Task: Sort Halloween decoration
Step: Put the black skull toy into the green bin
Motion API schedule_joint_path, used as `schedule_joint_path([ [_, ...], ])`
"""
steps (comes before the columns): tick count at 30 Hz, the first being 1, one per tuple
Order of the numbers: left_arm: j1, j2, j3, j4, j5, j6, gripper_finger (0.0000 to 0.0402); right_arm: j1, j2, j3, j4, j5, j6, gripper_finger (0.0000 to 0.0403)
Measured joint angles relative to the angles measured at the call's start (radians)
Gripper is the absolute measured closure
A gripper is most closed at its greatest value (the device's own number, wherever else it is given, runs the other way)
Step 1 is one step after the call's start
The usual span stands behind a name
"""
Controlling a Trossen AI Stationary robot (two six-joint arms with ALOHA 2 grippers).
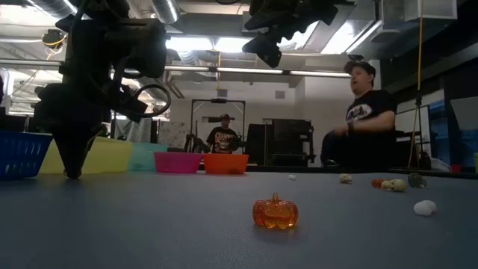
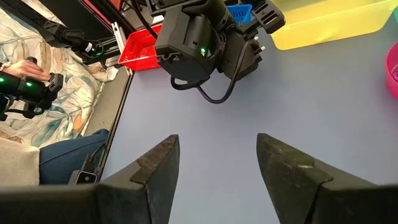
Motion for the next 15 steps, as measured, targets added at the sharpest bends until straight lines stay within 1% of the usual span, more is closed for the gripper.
schedule_joint_path([
  [11, 0.0, 0.0, 0.002, -0.003, 0.001, -0.001, 0.0349, 0.0, 0.0, 0.0, 0.0, 0.0, 0.0, 0.0189],
  [15, 0.0, 0.003, 0.038, -0.001, 0.013, 0.0, 0.0349, 0.0, 0.0, 0.0, 0.0, 0.0, 0.0, 0.0189],
])
